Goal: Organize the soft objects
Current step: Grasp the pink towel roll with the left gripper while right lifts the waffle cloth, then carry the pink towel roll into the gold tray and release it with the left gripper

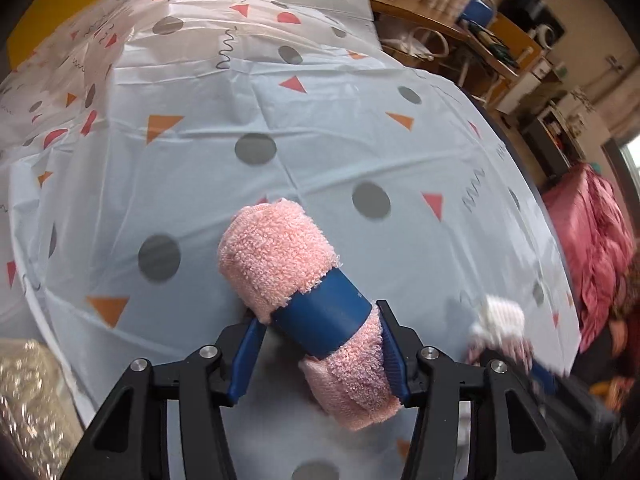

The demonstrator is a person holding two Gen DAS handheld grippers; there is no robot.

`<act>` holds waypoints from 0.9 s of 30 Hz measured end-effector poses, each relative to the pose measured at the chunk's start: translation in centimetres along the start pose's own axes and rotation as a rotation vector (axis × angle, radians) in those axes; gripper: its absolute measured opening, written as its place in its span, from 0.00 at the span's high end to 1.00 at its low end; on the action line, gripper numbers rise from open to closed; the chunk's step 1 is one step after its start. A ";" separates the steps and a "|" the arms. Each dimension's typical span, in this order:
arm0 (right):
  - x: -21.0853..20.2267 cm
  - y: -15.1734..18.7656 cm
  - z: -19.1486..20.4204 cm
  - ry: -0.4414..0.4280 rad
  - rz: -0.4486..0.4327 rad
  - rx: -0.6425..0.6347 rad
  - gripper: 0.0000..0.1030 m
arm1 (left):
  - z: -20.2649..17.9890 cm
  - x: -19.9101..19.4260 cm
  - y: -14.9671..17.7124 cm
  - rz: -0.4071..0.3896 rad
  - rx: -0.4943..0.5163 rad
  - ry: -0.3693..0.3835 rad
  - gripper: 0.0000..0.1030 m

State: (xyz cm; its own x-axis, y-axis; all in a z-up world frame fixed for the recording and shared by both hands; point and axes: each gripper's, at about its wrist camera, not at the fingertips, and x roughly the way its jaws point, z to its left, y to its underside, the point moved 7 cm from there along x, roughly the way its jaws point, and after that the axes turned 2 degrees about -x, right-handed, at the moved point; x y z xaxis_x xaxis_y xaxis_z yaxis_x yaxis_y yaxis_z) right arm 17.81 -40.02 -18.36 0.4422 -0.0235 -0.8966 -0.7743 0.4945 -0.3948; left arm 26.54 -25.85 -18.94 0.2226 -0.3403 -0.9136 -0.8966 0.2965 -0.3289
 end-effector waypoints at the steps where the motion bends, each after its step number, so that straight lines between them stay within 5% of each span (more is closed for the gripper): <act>1: 0.2 0.1 0.1 0.003 0.008 -0.005 0.68 | -0.2 -0.4 1.0 0.002 0.035 0.006 0.47; 5: 0.6 0.5 0.3 0.023 0.029 -0.023 0.68 | -0.1 -0.2 4.6 0.024 0.101 -0.018 0.46; 12: 1.2 0.7 0.4 0.038 0.043 -0.042 0.67 | -0.2 -0.2 5.6 -0.031 0.125 -0.084 0.46; 16: 1.3 0.6 0.5 0.040 0.042 -0.045 0.67 | -0.5 -0.6 5.6 -0.026 0.137 -0.103 0.62; 27: 1.4 1.0 1.5 0.039 0.031 -0.107 0.67 | 1.0 -7.0 2.2 -0.143 0.121 -0.121 0.65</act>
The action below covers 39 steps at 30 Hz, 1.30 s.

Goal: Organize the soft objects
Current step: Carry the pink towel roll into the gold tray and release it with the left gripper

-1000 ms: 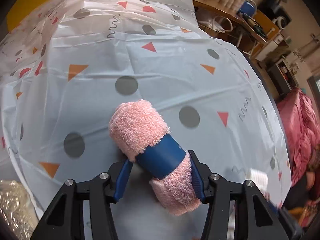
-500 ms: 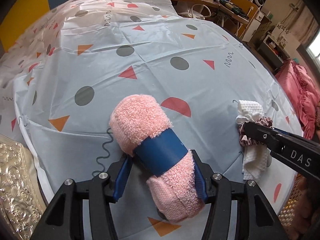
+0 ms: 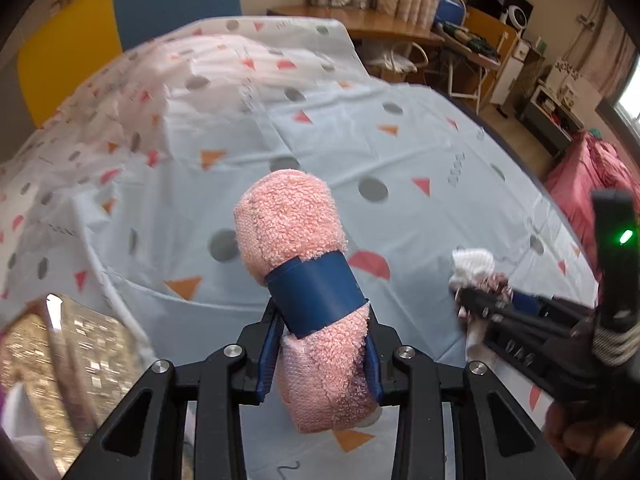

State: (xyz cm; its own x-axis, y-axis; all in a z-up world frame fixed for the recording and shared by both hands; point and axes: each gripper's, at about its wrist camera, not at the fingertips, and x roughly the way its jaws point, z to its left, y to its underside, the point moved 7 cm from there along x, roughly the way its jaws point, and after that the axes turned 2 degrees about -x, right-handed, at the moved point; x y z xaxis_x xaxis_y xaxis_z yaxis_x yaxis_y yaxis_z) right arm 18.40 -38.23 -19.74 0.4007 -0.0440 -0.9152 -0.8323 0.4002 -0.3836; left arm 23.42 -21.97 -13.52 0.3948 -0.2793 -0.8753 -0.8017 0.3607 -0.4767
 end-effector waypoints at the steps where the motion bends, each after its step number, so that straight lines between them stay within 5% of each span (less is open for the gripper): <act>1: 0.0 0.1 0.1 0.001 0.001 -0.008 0.67 | 0.3 -0.6 -0.6 -0.012 -0.004 -0.003 0.65; 11: 0.6 0.5 0.1 -0.001 0.027 -0.010 0.67 | 6.2 -5.9 -4.3 -0.110 -0.091 -0.073 0.65; 22: 0.4 0.5 1.2 0.064 -0.009 -0.118 0.67 | 17.8 -13.1 -5.6 -0.217 -0.265 -0.182 0.65; 39: 0.4 0.8 2.2 0.137 -0.034 -0.206 0.67 | 30.8 -20.6 6.0 -0.310 -0.438 -0.317 0.65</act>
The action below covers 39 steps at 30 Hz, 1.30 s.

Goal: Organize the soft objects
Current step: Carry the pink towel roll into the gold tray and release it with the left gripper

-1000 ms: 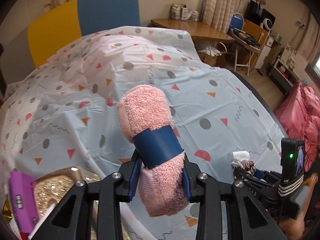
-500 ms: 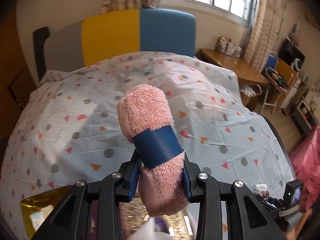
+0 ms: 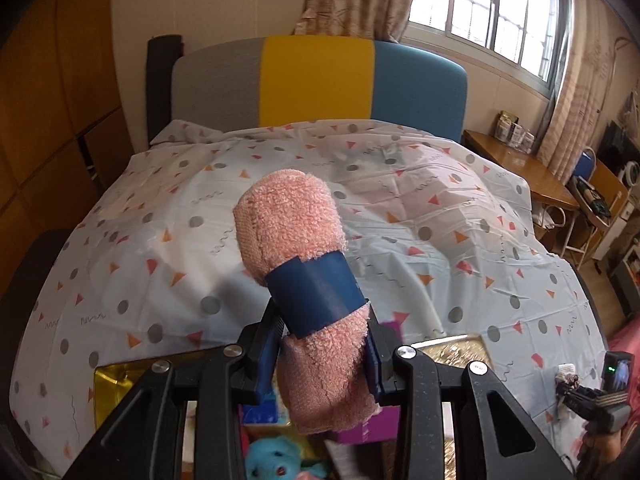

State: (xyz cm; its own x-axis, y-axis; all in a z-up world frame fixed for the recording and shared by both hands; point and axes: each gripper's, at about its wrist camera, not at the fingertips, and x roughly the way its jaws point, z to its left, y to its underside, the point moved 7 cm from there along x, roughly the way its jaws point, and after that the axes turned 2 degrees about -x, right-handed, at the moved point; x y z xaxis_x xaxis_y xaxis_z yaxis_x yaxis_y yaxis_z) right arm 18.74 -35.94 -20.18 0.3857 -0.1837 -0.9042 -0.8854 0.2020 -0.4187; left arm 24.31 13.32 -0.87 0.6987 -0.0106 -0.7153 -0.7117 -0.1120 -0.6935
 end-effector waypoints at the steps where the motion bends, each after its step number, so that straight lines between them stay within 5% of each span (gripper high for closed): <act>1: 0.0 0.1 0.0 0.002 -0.001 -0.002 0.67 | 0.6 -0.2 0.5 -0.003 -0.004 -0.009 0.65; 18: -0.1 0.2 0.5 0.039 -0.019 -0.037 0.67 | 5.6 -3.2 10.6 -0.002 -0.046 -0.048 0.64; 39: -0.2 0.4 1.0 0.081 -0.039 -0.076 0.67 | 11.6 -9.0 16.7 -0.090 -0.067 -0.190 0.64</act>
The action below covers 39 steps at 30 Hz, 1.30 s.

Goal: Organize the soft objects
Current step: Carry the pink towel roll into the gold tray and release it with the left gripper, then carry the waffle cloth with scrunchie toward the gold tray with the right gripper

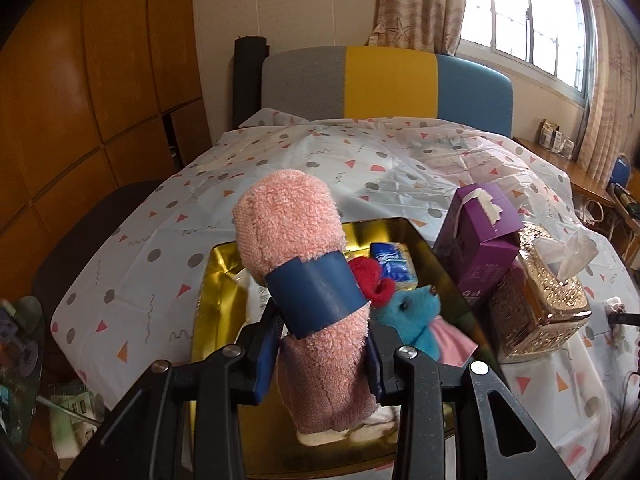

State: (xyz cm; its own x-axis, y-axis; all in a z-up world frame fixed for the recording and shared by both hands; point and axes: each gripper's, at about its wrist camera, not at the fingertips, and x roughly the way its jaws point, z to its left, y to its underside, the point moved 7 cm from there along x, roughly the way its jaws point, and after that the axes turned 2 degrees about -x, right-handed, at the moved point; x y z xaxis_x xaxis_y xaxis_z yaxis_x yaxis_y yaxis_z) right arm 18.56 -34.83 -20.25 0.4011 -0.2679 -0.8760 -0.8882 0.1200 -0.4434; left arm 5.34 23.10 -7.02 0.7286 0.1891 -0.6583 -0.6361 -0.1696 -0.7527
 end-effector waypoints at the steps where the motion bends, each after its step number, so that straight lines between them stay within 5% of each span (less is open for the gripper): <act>1: 0.0 0.0 0.1 0.003 -0.001 -0.003 0.67 | 0.4 0.0 0.2 0.005 -0.009 -0.003 0.64; 9: 0.0 0.0 0.2 0.018 -0.006 -0.013 0.67 | 3.4 0.4 2.6 0.049 -0.065 -0.029 0.64; 17: 0.0 0.0 0.2 0.020 -0.005 -0.011 0.67 | 5.8 2.1 4.9 0.150 -0.189 0.060 0.64; 23: 0.0 0.0 0.2 0.020 -0.004 -0.013 0.67 | 5.0 4.1 5.1 0.196 -0.182 0.068 0.64; 33: 0.1 0.0 0.2 0.019 -0.002 -0.013 0.67 | 4.8 7.0 6.0 0.240 -0.128 -0.014 0.44; 39: 0.1 0.0 0.3 0.022 -0.003 -0.015 0.67 | 5.5 6.3 5.9 0.216 -0.129 -0.051 0.43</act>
State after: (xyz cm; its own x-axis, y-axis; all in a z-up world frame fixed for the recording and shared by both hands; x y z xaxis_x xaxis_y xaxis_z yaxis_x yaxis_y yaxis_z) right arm 18.65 -34.59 -20.42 0.3991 -0.2896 -0.8700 -0.8902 0.1050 -0.4433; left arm 4.78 28.56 -15.66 0.5637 0.1828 -0.8055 -0.7356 -0.3324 -0.5903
